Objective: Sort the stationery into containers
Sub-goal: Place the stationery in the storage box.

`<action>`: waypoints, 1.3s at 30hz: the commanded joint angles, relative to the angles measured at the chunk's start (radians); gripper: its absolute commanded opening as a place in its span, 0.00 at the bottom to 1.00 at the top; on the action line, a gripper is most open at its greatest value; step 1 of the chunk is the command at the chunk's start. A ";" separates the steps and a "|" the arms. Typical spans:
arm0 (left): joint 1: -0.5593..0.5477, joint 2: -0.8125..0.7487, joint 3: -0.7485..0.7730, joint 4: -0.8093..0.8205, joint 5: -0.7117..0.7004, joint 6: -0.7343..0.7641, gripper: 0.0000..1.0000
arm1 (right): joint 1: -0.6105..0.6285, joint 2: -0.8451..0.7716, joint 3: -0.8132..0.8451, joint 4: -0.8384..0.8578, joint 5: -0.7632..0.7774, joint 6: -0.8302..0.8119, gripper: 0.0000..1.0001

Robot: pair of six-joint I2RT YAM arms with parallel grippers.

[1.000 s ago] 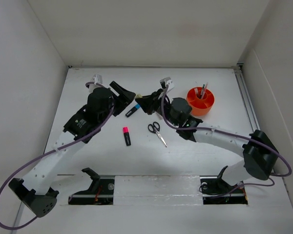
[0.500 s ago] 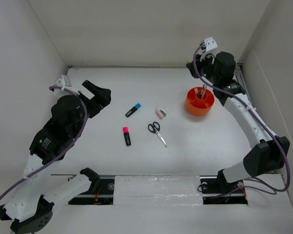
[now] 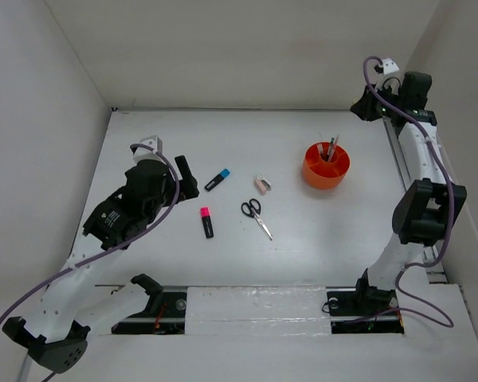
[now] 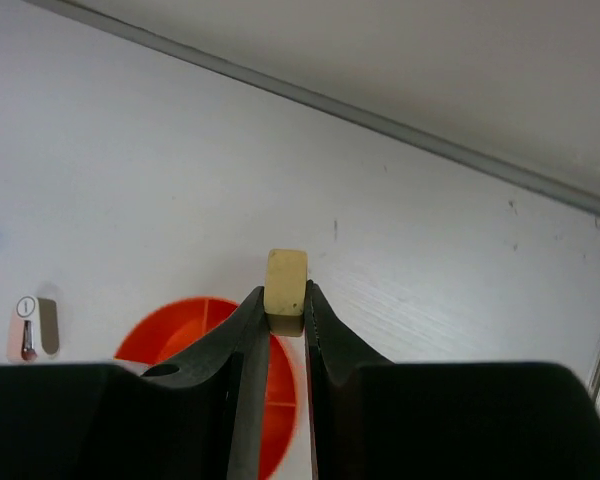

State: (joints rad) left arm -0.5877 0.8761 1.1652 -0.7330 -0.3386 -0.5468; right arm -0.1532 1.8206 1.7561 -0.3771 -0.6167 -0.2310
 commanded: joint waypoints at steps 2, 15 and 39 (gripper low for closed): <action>0.000 -0.022 -0.062 0.084 0.009 0.074 1.00 | -0.055 -0.034 -0.044 0.096 -0.083 0.062 0.00; 0.000 -0.074 -0.173 0.198 0.075 0.093 1.00 | -0.074 0.043 -0.170 0.205 -0.113 0.131 0.00; 0.000 -0.137 -0.193 0.216 0.084 0.093 1.00 | -0.022 -0.020 -0.354 0.216 -0.014 0.193 0.00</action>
State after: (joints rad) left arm -0.5877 0.7563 0.9760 -0.5499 -0.2615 -0.4679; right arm -0.1871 1.8854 1.4162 -0.2153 -0.6529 -0.0536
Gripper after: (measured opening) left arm 0.996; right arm 0.230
